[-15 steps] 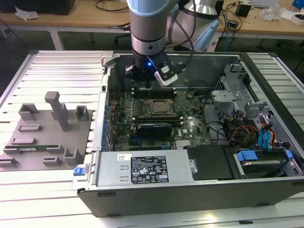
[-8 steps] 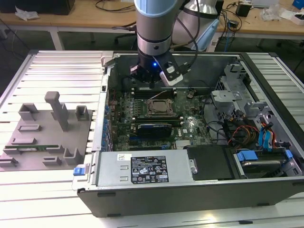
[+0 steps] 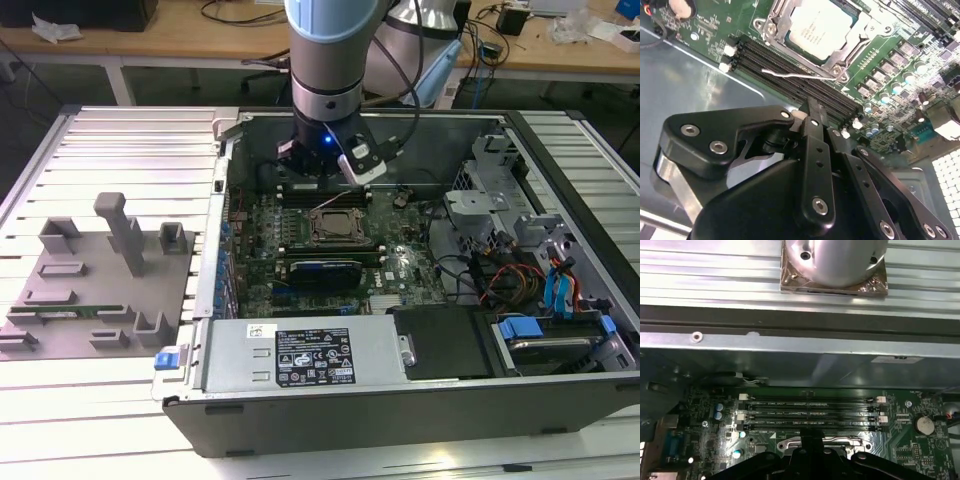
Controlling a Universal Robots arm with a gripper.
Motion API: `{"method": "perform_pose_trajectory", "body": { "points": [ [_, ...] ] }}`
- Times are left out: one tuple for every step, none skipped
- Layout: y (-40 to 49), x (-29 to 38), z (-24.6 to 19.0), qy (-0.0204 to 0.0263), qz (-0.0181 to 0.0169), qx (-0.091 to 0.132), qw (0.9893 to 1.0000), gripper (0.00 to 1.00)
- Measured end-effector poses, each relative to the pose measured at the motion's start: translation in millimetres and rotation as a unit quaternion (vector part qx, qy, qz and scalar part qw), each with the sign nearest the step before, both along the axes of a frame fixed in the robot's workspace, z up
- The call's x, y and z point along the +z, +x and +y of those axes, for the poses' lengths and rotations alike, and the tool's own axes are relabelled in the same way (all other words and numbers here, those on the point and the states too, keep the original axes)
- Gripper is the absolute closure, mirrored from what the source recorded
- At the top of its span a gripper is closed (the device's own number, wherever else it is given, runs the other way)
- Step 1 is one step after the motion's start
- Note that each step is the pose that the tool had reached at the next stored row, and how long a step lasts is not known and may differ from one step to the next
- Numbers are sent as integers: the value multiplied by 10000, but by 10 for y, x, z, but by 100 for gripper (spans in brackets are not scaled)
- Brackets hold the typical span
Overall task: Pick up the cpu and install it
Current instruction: 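Install the first cpu locking lever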
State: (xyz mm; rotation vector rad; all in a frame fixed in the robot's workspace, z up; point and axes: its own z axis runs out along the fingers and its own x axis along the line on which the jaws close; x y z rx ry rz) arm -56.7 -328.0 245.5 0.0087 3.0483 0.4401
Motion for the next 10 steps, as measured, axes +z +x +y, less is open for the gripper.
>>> {"method": "perform_pose_trajectory", "body": {
  "points": [
    [0, -8, 0, 0, 0, -65, 10000, 89],
    [0, -29, 0, 0, 0, -247, 9997, 89],
    [0, -39, 0, 0, 0, -323, 9995, 89],
    [0, -53, 0, 0, 0, -437, 9990, 89],
    [0, -73, 0, 0, 0, -602, 9982, 89],
    [0, -89, 0, 0, 0, -746, 9972, 89],
    [0, -95, 0, -2, 0, -820, 9966, 89],
    [0, -101, 0, -6, 0, -891, 9960, 89],
    [1, -108, 0, -11, -1, -961, 9954, 89],
    [3, -114, 0, -15, -1, -1007, 9949, 89]
  ]
}}
